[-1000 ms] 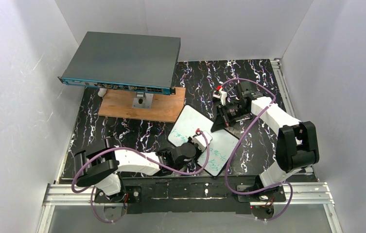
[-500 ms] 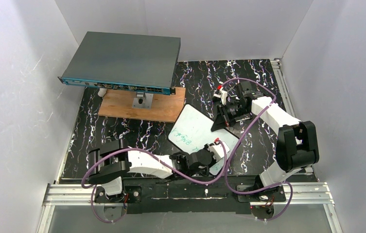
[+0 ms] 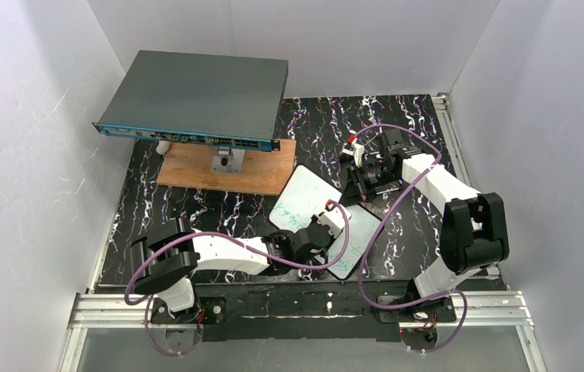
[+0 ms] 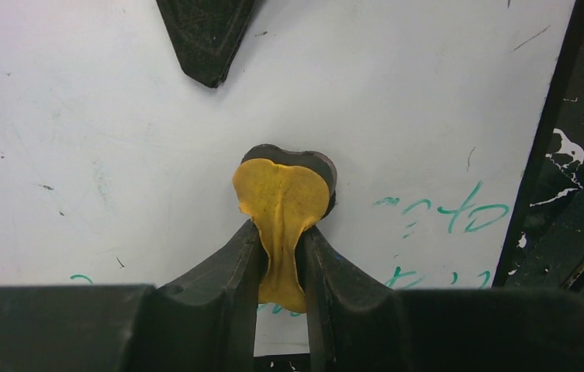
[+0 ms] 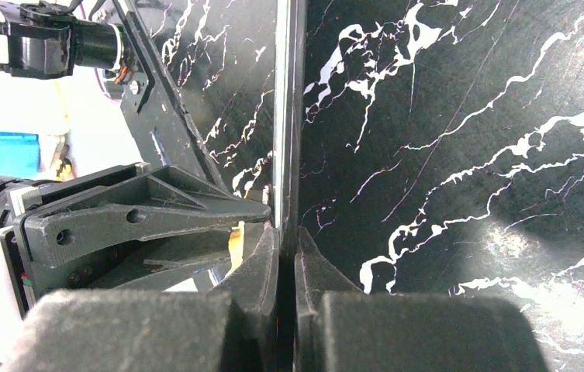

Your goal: Erase the whiteboard

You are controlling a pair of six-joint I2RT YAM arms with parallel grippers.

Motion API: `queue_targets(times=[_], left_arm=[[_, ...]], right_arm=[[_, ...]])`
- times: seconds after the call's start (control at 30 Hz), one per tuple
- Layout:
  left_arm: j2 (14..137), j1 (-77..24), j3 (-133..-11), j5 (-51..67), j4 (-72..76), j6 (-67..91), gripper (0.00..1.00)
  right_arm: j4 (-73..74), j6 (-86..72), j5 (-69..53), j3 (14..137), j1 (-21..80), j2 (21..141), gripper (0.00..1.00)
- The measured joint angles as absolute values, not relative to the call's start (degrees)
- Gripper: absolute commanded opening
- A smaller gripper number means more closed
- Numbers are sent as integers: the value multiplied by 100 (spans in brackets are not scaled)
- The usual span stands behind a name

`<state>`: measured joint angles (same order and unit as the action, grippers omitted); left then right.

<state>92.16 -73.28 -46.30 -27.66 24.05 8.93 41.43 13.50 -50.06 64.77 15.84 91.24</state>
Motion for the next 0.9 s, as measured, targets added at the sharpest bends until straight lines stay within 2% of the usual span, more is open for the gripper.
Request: queue_targets(times=[0.33, 0.57, 0.9], left_arm=[[9463, -7876, -4637, -2482, 2722, -152, 0], [9100, -7288, -4270, -3133, 2687, 1081, 0], [9179, -7520, -3992, -2622, 3555, 421, 0]], right_arm=[[4195, 1387, -5033, 6477, 1601, 9124, 1], [4176, 1382, -5026, 6477, 1586, 9124, 1], [4191, 1387, -5037, 6477, 1588, 9124, 1]])
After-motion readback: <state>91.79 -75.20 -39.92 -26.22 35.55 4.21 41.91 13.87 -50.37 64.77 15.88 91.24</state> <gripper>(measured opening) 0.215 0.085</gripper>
